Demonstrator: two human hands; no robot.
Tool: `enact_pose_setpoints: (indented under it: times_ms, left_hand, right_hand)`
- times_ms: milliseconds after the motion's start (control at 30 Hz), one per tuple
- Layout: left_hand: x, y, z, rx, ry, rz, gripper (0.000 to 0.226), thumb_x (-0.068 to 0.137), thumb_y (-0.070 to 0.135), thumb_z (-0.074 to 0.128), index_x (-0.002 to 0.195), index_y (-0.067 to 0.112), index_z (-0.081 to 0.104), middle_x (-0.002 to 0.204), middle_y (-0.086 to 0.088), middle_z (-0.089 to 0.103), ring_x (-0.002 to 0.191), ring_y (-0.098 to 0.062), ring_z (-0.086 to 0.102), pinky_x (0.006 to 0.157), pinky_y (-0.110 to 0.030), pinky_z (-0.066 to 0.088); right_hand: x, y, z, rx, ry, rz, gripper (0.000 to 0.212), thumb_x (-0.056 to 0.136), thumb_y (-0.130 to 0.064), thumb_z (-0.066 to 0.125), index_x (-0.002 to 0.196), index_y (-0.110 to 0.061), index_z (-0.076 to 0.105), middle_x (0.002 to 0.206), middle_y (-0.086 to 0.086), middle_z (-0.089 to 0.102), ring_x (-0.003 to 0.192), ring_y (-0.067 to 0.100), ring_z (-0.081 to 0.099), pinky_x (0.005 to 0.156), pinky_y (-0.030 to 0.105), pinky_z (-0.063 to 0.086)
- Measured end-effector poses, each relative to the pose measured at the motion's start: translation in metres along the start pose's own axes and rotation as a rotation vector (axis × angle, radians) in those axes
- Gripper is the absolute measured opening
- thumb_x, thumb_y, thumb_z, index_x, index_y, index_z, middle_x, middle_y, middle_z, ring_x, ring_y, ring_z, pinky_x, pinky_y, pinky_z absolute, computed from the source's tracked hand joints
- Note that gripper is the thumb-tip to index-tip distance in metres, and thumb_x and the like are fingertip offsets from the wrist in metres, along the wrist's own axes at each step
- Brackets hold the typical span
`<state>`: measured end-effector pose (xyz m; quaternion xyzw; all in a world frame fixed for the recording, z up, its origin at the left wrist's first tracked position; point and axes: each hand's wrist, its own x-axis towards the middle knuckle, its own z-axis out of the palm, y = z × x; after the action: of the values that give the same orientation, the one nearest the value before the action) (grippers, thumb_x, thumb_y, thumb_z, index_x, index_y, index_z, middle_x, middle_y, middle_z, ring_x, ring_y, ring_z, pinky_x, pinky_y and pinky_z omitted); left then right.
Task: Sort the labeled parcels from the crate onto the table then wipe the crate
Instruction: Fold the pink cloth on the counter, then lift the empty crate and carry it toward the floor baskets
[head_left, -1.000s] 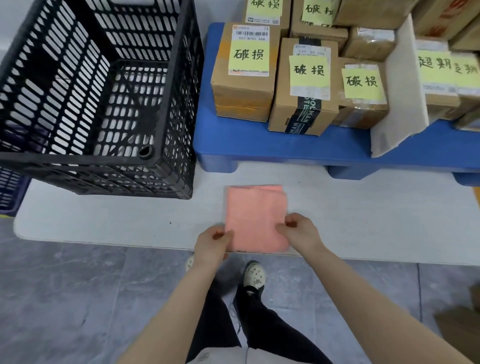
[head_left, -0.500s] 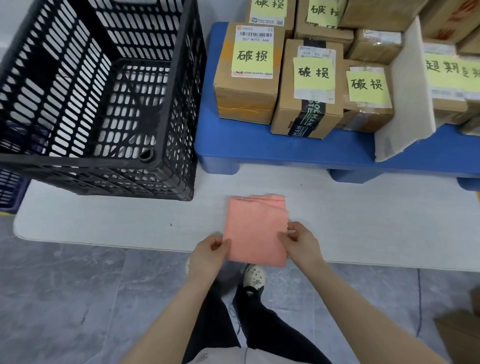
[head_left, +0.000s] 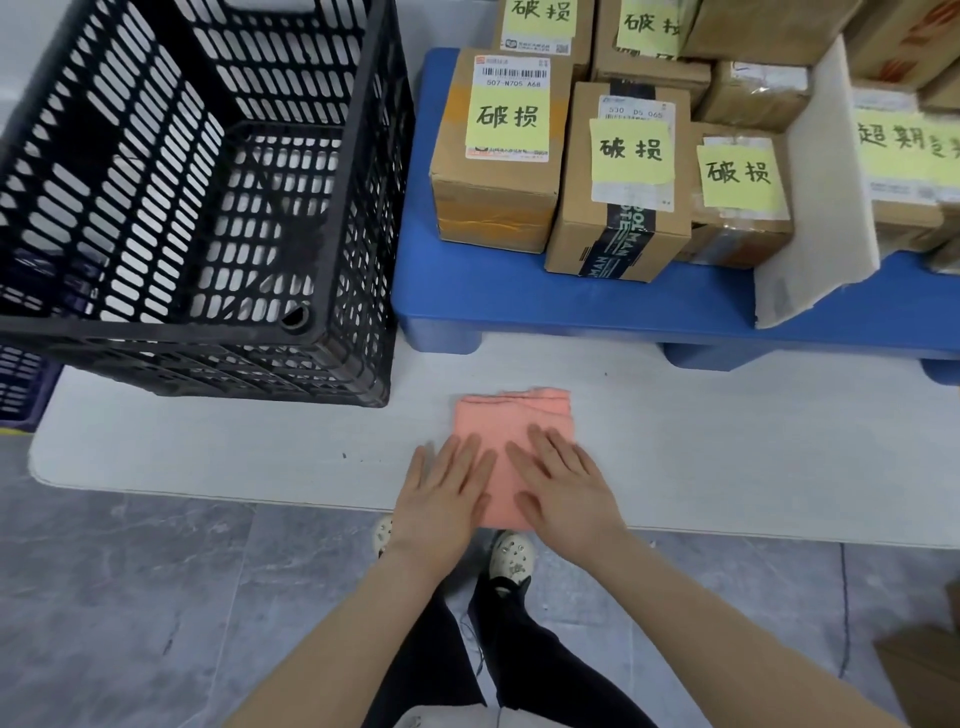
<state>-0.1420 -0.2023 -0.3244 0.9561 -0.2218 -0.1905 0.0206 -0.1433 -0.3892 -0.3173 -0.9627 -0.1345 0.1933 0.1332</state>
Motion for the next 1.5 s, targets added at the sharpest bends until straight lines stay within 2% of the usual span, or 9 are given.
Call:
enact_pose_setpoints:
  times_ms: [67, 467, 733, 867, 1000, 1100, 1200, 1300, 1500]
  left_hand:
    - [0.013, -0.008, 0.005, 0.025, -0.096, -0.058, 0.057, 0.102, 0.044, 0.011, 0.153, 0.028, -0.007, 0.161, 0.003, -0.013, 0.149, -0.024, -0.007, 0.113, -0.051, -0.016]
    - [0.044, -0.022, -0.009, -0.009, -0.27, -0.133, 0.059, 0.104, 0.042, 0.013, 0.146, 0.033, -0.027, 0.15, 0.011, -0.038, 0.146, -0.023, -0.021, 0.117, -0.052, -0.005]
    - [0.041, -0.017, -0.051, -0.149, -0.411, -0.152, 0.058, 0.105, 0.029, 0.022, 0.153, 0.033, -0.009, 0.159, 0.007, -0.022, 0.149, -0.023, -0.007, 0.119, -0.049, 0.006]
    - [0.008, -0.028, -0.089, -0.271, -0.216, -0.142, 0.065, 0.098, 0.017, 0.036, 0.154, 0.032, 0.006, 0.163, -0.001, -0.002, 0.148, -0.025, 0.007, 0.118, -0.044, 0.016]
    - [-0.036, -0.051, -0.139, -0.429, -0.175, -0.069, 0.053, 0.099, 0.023, 0.039, 0.15, 0.029, 0.026, 0.161, -0.002, 0.011, 0.148, -0.018, 0.009, 0.115, -0.019, 0.014]
    - [-0.064, -0.072, -0.195, -0.563, 0.019, -0.015, 0.04, 0.1, 0.026, 0.045, 0.14, 0.026, 0.047, 0.152, 0.004, 0.032, 0.137, -0.002, 0.03, 0.104, -0.001, 0.012]
    - [-0.086, -0.107, -0.252, -0.601, 0.325, -0.022, 0.029, 0.098, 0.019, 0.049, 0.124, 0.024, 0.061, 0.125, 0.016, 0.053, 0.112, 0.007, 0.049, 0.097, -0.01, 0.037]
    - [-0.089, -0.163, -0.286, -0.459, 0.574, -0.173, 0.028, 0.099, 0.021, 0.046, 0.122, 0.026, 0.061, 0.119, 0.018, 0.055, 0.104, 0.003, 0.053, 0.09, -0.016, 0.042]
    - [-0.059, -0.283, -0.269, -0.16, 0.505, -0.547, 0.05, 0.097, 0.016, 0.045, 0.146, 0.015, 0.037, 0.152, -0.009, 0.032, 0.132, -0.031, 0.038, 0.102, -0.045, 0.042]
  right_hand:
    - [0.014, 0.004, 0.003, -0.038, -0.099, 0.041, 0.061, 0.1, -0.041, 0.034, 0.153, -0.032, 0.006, 0.161, 0.002, -0.01, 0.149, 0.023, -0.007, 0.119, 0.039, -0.002]
    - [0.053, -0.007, -0.02, -0.118, -0.307, 0.16, 0.068, 0.101, -0.042, 0.03, 0.151, -0.03, -0.015, 0.157, -0.002, -0.028, 0.147, 0.022, -0.016, 0.12, 0.045, 0.005]
    - [0.055, -0.007, -0.043, -0.067, -0.397, 0.137, 0.071, 0.098, -0.028, 0.038, 0.153, -0.031, -0.006, 0.16, -0.003, -0.016, 0.149, 0.02, -0.006, 0.12, 0.042, 0.009]
    - [0.048, -0.003, -0.063, 0.092, -0.257, 0.135, 0.064, 0.096, -0.023, 0.039, 0.153, -0.031, 0.012, 0.158, -0.002, 0.025, 0.134, 0.021, 0.042, 0.104, 0.029, 0.038]
    - [0.044, -0.015, -0.079, 0.233, -0.26, 0.12, 0.052, 0.096, -0.025, 0.045, 0.147, -0.029, 0.034, 0.15, -0.007, 0.041, 0.13, 0.012, 0.046, 0.104, 0.017, 0.031]
    - [0.061, -0.035, -0.109, 0.288, -0.168, 0.064, 0.043, 0.095, -0.018, 0.047, 0.138, -0.026, 0.049, 0.143, -0.007, 0.05, 0.126, 0.009, 0.05, 0.105, 0.018, 0.034]
    - [0.083, -0.064, -0.155, 0.26, 0.014, 0.047, 0.037, 0.098, -0.02, 0.043, 0.131, -0.026, 0.058, 0.133, -0.009, 0.059, 0.122, 0.015, 0.054, 0.095, 0.024, 0.041]
    - [0.103, -0.103, -0.2, 0.4, 0.226, 0.015, 0.032, 0.1, -0.025, 0.044, 0.127, -0.025, 0.06, 0.121, -0.007, 0.066, 0.104, 0.012, 0.06, 0.082, 0.022, 0.041]
    - [0.147, -0.181, -0.224, 0.433, 0.287, -0.028, 0.056, 0.099, -0.032, 0.047, 0.15, -0.017, 0.03, 0.149, -0.001, 0.037, 0.111, 0.01, 0.052, 0.088, 0.021, 0.038]
